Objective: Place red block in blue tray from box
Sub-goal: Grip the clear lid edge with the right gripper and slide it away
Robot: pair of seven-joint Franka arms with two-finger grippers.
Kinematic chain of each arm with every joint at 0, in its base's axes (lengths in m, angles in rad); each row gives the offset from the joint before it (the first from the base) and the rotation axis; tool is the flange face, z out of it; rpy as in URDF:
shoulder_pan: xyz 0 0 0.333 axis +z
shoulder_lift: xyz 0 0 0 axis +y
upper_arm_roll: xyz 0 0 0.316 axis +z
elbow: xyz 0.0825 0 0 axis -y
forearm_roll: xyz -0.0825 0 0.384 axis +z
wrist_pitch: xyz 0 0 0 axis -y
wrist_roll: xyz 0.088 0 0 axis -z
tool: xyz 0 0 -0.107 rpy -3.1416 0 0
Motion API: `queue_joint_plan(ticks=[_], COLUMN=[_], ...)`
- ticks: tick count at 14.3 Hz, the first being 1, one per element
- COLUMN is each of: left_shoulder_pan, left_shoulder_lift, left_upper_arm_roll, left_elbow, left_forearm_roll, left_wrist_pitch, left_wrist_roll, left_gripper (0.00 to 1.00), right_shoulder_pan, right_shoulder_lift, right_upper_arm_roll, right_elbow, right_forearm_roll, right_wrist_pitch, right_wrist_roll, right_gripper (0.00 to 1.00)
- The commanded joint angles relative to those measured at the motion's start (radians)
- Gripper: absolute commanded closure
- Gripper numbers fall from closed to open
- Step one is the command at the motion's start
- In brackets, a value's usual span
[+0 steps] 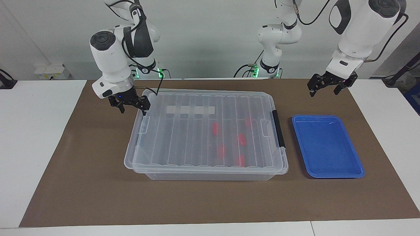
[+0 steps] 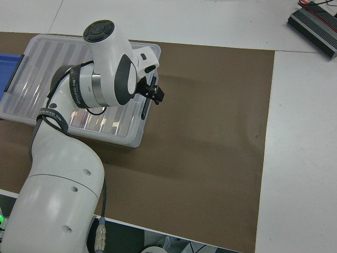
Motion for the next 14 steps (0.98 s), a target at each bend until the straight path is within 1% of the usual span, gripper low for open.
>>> queue_joint_plan(ticks=[1, 4, 7, 14], left_shoulder_pan=[0.013, 0.013, 0.013, 0.013], left_shoulder_lift=[-0.019, -0.019, -0.019, -0.019], left_upper_arm_roll=[-0.005, -0.005, -0.005, -0.005], left_elbow=[-0.012, -0.012, -0.012, -0.012], left_forearm_roll=[-0.019, -0.019, -0.019, -0.019], left_wrist_pitch=[-0.008, -0.008, -0.008, -0.008], left_wrist_roll=[-0.001, -0.001, -0.001, -0.001], left_gripper=[0.0, 0.0, 0.0, 0.0], right_shoulder_pan=[-0.005, -0.025, -0.068, -0.232], right_shoulder_lift=[-0.06, -0.073, -0.085, -0.083], right_upper_arm_roll=[0.001, 0.0, 0.0, 0.0], right_elbow=[-0.09, -0.111, -0.137, -0.136], right_forearm_roll=[-0.002, -0.002, -0.002, -0.002], right_wrist_pitch=[0.044, 0.041, 0.041, 0.041], right_wrist_roll=[-0.005, -0.056, -0.095, -0.322], right_gripper=[0.0, 0.0, 0.0, 0.0])
